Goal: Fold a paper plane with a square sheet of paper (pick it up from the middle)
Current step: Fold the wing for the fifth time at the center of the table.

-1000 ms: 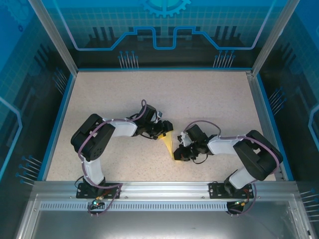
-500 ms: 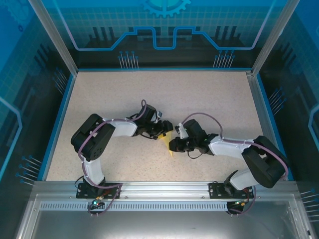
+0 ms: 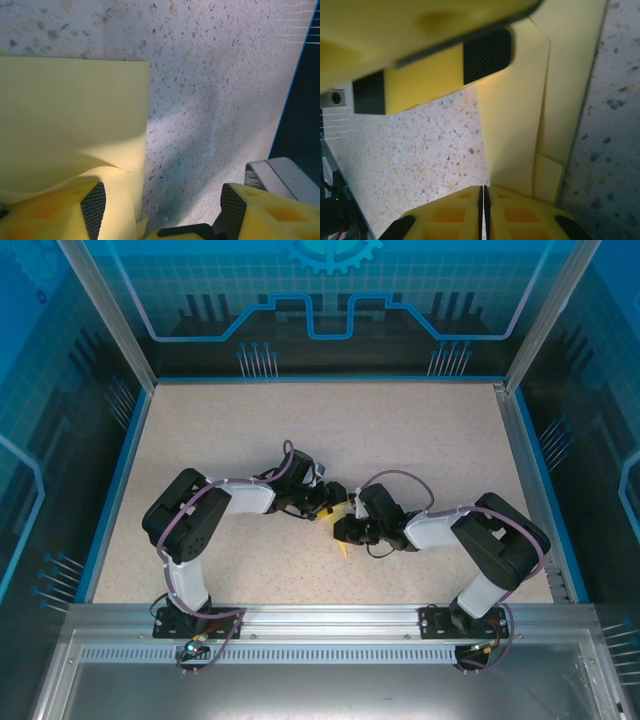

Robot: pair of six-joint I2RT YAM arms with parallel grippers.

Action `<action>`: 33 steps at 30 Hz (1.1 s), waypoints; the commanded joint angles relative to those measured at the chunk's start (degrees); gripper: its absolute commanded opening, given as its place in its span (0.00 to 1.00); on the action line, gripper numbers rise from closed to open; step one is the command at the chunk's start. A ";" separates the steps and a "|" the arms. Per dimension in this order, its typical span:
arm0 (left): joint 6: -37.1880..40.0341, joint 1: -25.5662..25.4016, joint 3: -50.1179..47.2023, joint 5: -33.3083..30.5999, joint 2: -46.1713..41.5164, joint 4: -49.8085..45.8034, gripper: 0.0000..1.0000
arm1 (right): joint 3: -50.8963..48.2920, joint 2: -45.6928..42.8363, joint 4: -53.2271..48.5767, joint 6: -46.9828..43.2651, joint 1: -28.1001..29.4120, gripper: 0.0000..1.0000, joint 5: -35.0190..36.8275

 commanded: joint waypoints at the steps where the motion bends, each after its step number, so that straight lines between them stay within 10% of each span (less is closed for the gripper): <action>1: -0.33 -0.18 -0.91 -1.33 3.09 -2.66 0.67 | 1.31 2.53 -0.71 0.38 0.48 0.12 0.58; 33: 2.34 0.12 -4.02 -12.74 -14.44 -7.74 0.63 | -2.35 7.07 -7.66 -8.21 -5.39 0.05 -8.99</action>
